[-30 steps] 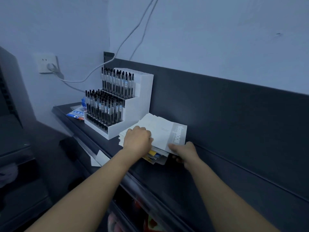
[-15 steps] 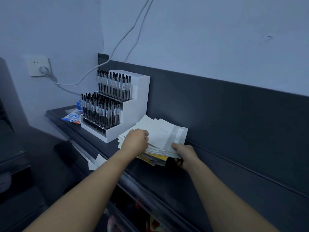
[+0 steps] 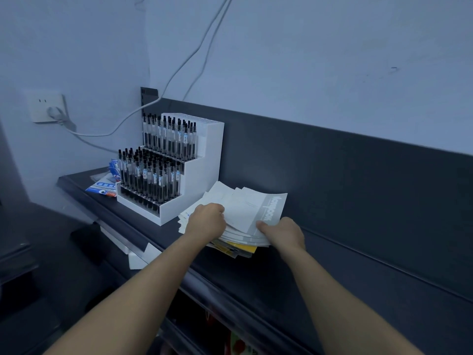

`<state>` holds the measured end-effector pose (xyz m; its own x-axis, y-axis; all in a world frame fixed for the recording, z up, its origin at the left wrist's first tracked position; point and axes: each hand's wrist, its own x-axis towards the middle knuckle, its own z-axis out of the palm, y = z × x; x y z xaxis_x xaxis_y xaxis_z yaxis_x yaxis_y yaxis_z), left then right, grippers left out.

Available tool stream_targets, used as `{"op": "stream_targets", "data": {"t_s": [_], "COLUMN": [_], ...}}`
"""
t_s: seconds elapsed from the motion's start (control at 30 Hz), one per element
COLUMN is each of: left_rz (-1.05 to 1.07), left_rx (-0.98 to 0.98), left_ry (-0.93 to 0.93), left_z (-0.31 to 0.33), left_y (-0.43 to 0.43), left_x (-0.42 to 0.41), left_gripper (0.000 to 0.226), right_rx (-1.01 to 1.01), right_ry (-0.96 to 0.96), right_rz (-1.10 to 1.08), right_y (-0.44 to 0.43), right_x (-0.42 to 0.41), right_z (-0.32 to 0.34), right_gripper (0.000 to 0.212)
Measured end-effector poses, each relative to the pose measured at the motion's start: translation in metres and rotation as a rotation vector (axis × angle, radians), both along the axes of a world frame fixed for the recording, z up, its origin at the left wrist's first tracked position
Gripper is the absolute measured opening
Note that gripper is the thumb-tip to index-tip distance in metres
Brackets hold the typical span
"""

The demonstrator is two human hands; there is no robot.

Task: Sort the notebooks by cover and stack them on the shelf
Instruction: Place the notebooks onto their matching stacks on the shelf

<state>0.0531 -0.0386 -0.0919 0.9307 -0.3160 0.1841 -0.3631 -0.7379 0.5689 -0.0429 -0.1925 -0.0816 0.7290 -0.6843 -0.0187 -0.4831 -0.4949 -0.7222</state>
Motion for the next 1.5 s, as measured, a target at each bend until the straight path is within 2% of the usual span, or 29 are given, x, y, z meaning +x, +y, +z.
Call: {"op": "stream_targets", "data": {"t_s": [0.07, 0.33, 0.4, 0.5, 0.6, 0.67, 0.77, 0.93, 1.03, 1.17, 1.3, 1.5], "left_rz": [-0.002, -0.013, 0.006, 0.020, 0.023, 0.021, 0.016, -0.016, -0.046, -0.056, -0.063, -0.072], "left_rx": [0.009, 0.008, 0.000, -0.001, 0.013, 0.013, -0.015, -0.081, -0.111, -0.137, -0.151, -0.211], "left_ry": [-0.001, -0.027, -0.047, -0.065, -0.069, -0.080, -0.094, -0.068, -0.012, 0.045, 0.061, 0.064], "left_z": [0.001, 0.003, 0.003, 0.001, 0.000, 0.001, 0.001, 0.004, 0.007, 0.007, 0.008, 0.013], "left_y": [0.000, -0.002, -0.002, -0.003, -0.005, -0.007, -0.007, -0.009, -0.011, -0.009, -0.007, -0.004], "left_x": [0.001, 0.002, 0.003, 0.004, 0.005, 0.005, 0.004, 0.002, 0.002, 0.001, -0.002, -0.003], "left_gripper": [0.040, 0.036, 0.038, 0.039, 0.030, 0.025, 0.029, 0.030, 0.024, 0.040, 0.042, 0.040], "right_rx": [-0.013, 0.266, 0.253, 0.109, 0.097, 0.163, 0.305, 0.283, 0.387, 0.553, 0.581, 0.774], "right_ry": [-0.014, -0.130, -0.130, -0.059, -0.058, -0.068, -0.085, -0.002, -0.059, -0.127, -0.172, -0.248], "right_rz": [-0.015, -0.082, -0.078, -0.060, -0.053, -0.039, -0.056, -0.065, -0.071, -0.081, -0.092, -0.092], "right_y": [0.001, -0.007, -0.008, -0.009, -0.010, -0.010, -0.007, -0.007, -0.007, -0.006, -0.002, 0.001], "right_x": [0.002, 0.009, 0.009, 0.007, 0.008, 0.011, 0.012, 0.010, 0.009, 0.008, 0.005, -0.005], "right_z": [0.002, -0.006, -0.006, -0.002, 0.001, 0.001, 0.002, 0.002, 0.002, 0.003, 0.004, 0.020], "right_gripper": [0.038, 0.040, 0.039, 0.035, 0.036, 0.037, 0.037, 0.035, 0.034, 0.025, 0.022, 0.013]}}
